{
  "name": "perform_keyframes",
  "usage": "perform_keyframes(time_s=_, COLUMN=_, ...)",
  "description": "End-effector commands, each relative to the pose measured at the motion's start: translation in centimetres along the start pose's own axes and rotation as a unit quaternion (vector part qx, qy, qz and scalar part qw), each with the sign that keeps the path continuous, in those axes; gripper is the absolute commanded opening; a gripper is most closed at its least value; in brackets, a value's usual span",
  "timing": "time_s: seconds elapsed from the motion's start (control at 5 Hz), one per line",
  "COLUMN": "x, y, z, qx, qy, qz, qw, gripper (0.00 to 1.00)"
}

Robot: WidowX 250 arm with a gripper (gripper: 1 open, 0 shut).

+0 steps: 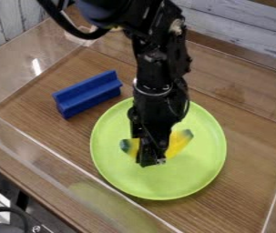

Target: Remove the banana from inside the green plate and put it on the table

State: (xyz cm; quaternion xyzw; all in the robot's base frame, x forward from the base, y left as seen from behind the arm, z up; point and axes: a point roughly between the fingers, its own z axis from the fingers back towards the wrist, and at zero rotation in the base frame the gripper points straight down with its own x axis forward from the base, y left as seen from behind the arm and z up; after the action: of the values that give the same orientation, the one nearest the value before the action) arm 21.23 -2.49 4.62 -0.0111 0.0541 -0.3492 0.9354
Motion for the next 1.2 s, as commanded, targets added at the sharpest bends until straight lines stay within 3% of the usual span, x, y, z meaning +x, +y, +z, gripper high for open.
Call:
perform_keyframes(time_s=0.0, x=0.7, y=0.1, z=1.3, qx=0.011, qy=-0.011, qz=-0.008, qw=0.9999, gripper=0.0)
perform_keyframes(time_s=1.0, x=0.6, y=-1.3, z=3.7, qx=0.0, qy=0.001, qz=-0.017, qw=0.9999, gripper=0.0)
